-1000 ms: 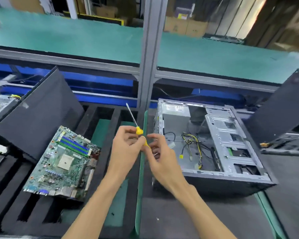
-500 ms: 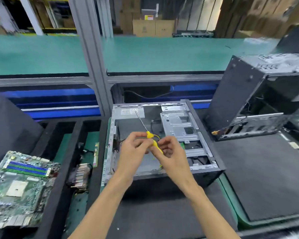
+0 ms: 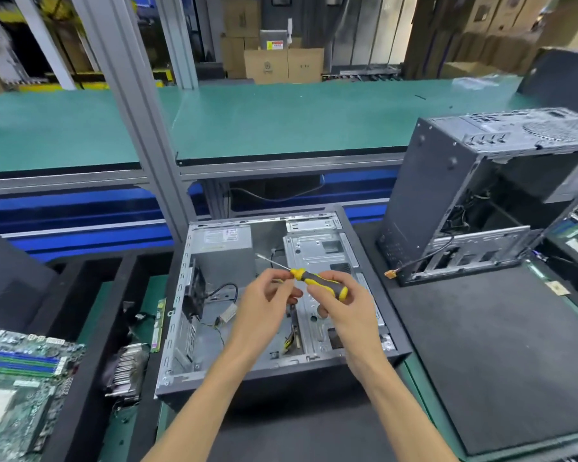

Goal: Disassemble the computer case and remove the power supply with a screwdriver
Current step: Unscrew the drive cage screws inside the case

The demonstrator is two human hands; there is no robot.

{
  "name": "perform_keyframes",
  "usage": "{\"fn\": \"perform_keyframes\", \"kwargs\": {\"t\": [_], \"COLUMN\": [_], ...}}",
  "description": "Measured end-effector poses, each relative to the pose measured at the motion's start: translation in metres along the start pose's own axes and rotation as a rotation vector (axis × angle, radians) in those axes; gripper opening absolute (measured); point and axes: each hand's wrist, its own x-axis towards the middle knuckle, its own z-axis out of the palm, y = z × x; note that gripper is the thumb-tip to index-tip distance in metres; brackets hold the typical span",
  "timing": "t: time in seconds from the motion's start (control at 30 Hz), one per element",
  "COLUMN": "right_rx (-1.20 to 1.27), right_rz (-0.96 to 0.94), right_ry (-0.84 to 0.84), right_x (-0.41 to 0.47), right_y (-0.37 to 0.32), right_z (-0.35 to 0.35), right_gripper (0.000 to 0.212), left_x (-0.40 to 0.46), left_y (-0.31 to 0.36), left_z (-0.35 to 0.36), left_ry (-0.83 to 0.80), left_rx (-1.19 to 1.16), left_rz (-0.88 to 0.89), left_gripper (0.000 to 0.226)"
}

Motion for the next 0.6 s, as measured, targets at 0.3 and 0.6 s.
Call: {"fn": "perform_keyframes", "kwargs": {"t": [0.3, 0.6], "right_rx": [0.135, 0.346], "right_rz": [-0.148, -0.095], "right_ry": [0.121, 0.089], "right_x": [0.025, 0.035], "right_y": [-0.006, -0.015], "right_z": [-0.007, 0.003], "right_gripper": [0.012, 0.012], "left_x": [0.014, 0.018], "left_y": [-0.037, -0.062], "left_z": [0.01, 0.016], "left_ry": [-0.101, -0.168], "left_rx": [0.49, 0.584], "left_rz": [-0.018, -0.159], "left_gripper": [0.006, 0.036]}}
